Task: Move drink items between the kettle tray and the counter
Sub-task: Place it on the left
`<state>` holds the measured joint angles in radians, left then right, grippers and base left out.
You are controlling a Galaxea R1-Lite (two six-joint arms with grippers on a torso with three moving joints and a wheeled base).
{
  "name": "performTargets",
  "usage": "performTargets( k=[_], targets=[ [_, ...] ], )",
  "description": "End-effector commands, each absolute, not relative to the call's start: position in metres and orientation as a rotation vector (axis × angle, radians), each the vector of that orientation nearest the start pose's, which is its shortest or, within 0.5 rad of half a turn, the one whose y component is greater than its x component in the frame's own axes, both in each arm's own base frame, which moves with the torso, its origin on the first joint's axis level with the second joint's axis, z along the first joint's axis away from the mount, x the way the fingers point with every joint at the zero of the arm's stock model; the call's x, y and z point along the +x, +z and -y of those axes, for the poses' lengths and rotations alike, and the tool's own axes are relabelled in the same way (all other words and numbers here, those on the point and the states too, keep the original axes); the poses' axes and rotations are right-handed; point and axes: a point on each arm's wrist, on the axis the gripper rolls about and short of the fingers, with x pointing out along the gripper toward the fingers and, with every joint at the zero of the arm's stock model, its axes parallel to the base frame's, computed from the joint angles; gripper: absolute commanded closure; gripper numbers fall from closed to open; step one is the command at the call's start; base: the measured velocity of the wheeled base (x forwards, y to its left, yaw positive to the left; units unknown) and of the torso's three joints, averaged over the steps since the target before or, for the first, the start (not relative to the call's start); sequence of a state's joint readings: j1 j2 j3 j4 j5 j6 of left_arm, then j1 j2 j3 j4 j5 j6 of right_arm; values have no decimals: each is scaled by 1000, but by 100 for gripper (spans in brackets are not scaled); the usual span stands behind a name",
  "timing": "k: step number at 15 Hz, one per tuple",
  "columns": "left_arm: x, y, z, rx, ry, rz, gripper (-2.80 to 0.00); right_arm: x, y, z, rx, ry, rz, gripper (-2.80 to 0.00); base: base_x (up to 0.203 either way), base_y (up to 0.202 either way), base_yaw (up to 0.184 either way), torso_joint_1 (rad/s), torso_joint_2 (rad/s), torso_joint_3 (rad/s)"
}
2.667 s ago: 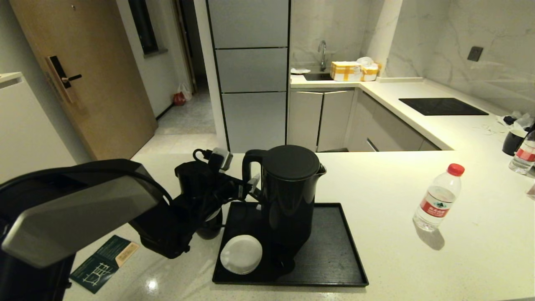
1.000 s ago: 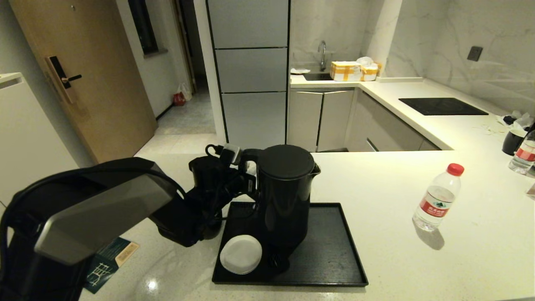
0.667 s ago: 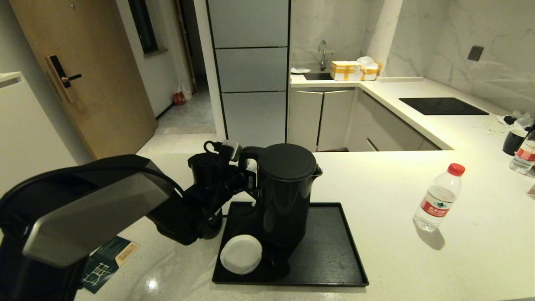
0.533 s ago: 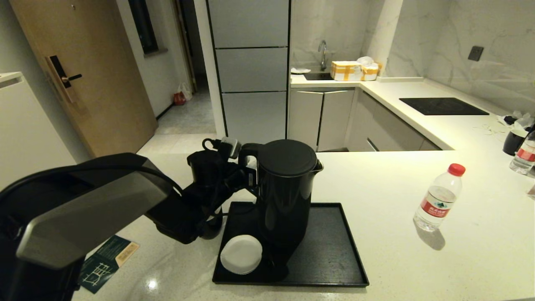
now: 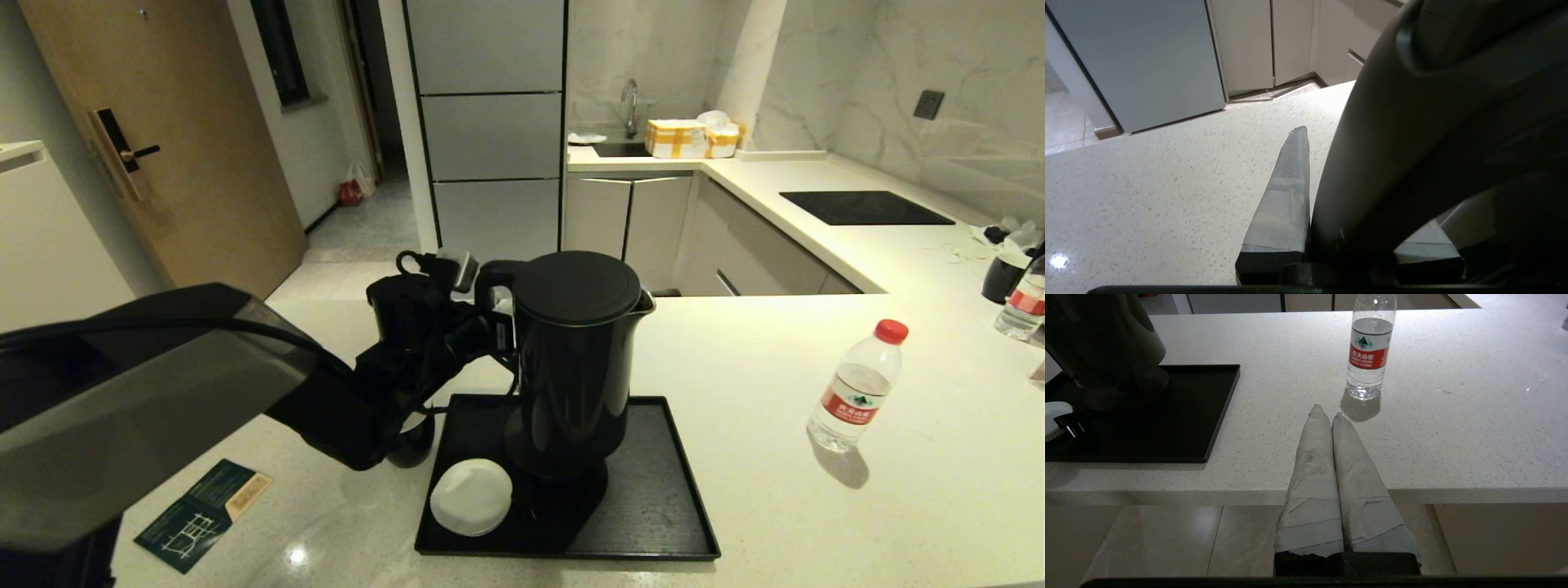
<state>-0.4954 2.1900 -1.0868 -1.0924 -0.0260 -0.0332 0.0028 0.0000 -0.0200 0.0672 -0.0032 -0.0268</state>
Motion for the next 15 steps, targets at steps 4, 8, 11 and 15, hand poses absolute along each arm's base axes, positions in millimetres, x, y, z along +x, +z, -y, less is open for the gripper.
performTargets(
  k=[4,8,11,15],
  targets=[
    [359,169,181,-36,-493,19,0,-24,74,0,-29,1,-49,0,0,0,0,0,0,0],
    [346,228,145,-4,-422,52,0,-24,74,0,-28,1,-49,0,0,0,0,0,0,0],
    [334,265,116,20,-353,69,0,-24,74,0,-29,1,-49,0,0,0,0,0,0,0],
    [316,298,74,23,-216,77,0,-24,74,0,-28,1,-49,0,0,0,0,0,0,0]
  ],
)
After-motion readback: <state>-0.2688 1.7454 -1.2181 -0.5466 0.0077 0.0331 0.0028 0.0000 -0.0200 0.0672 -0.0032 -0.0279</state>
